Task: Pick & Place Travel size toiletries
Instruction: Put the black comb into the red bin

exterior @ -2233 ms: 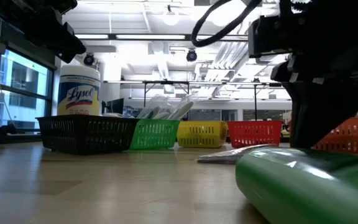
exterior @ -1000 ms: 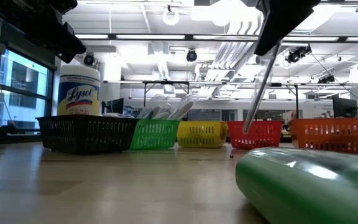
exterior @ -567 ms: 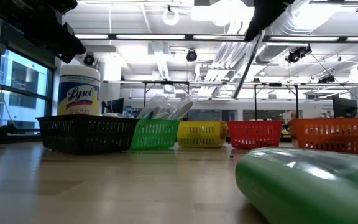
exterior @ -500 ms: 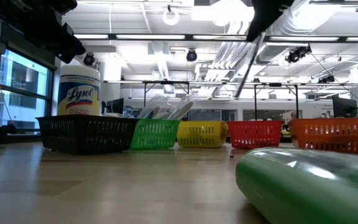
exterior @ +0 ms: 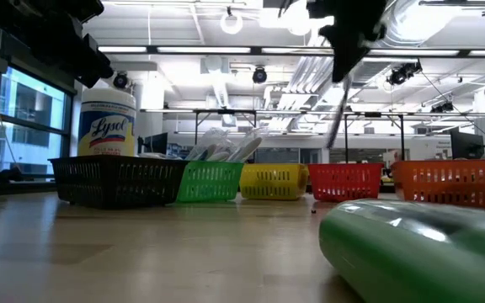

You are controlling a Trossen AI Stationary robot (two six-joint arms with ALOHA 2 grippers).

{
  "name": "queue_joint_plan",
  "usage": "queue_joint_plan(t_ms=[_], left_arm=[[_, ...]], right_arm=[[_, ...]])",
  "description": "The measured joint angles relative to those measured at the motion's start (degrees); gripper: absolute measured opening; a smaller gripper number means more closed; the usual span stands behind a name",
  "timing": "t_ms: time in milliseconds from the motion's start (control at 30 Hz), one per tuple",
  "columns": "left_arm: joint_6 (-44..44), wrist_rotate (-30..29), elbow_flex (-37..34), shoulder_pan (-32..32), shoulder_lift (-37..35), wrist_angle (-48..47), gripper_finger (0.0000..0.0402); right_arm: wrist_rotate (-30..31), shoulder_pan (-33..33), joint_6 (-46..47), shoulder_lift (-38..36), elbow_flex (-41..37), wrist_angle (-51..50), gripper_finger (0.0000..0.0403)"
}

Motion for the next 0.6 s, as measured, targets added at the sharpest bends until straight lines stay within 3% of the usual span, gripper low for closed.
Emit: queue_joint_plan(t_ms=[300,600], left_arm=[[1.03,-0.11,0.0,0.02,0.01,-0.29,0.0017],[1.07,-0.13,0.0,0.0,0.02,-0.31,0.0017]], right_arm=[[-8.7,-9.16,-5.79,0.11,-10.0,11.56,0.0003],[-15.78,-10.96,-6.86,0.11,-17.05,21.91,0.0003]])
